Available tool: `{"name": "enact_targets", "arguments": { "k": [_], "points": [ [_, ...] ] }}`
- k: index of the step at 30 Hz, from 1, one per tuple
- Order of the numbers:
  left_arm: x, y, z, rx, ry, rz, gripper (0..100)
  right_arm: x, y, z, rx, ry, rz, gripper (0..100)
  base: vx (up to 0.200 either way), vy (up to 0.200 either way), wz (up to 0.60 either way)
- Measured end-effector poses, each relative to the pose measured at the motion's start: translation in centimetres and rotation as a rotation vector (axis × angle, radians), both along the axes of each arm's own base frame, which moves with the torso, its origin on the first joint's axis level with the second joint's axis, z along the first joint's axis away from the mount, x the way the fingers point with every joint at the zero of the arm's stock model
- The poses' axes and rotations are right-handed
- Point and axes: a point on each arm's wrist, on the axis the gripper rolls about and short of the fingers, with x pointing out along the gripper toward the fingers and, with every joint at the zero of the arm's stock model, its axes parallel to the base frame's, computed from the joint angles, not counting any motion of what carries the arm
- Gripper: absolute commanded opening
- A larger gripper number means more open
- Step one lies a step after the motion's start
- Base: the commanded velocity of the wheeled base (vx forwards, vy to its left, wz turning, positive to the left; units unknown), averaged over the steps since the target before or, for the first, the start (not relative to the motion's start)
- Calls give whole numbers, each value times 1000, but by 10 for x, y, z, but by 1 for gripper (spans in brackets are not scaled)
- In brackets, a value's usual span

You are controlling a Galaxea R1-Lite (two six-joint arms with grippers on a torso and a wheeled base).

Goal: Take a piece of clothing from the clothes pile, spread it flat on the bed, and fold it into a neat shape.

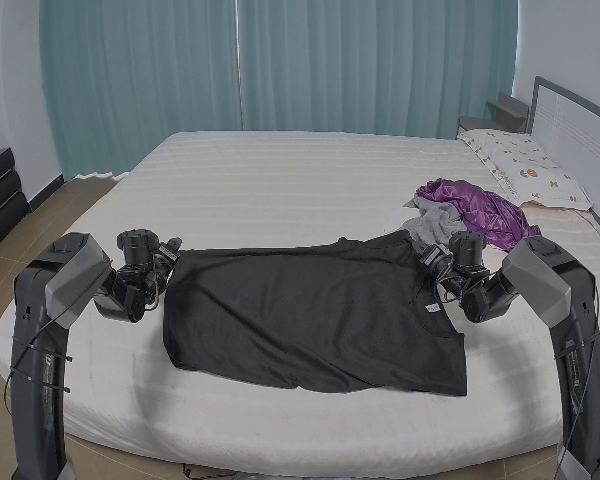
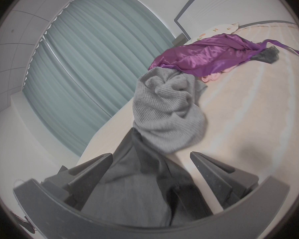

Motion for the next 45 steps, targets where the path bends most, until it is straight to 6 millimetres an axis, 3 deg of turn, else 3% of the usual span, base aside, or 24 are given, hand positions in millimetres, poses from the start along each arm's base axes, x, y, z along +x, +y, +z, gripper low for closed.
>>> {"name": "enact_targets", "arguments": {
  "k": [11, 19, 24, 32, 45],
  "points": [
    [-56, -7, 22, -24, 79, -57, 100, -89, -6, 2, 24, 109, 60, 100, 0, 0, 0],
    [-123, -14, 21, -114, 225, -110, 100, -168, -10, 6, 90, 218, 83, 100, -200, 0, 0],
    [-156, -21, 25, -166, 282, -149, 100, -201, -10, 17, 155, 226, 105, 100, -160, 0, 0],
    [-173, -37, 26, -160, 309, -199, 100, -220, -11, 25, 182, 227, 130, 100, 0, 0, 0],
    [-144, -58, 11, -54, 288, -197, 100, -222, -11, 23, 181, 238, 132, 100, 0, 0, 0]
  ]
}}
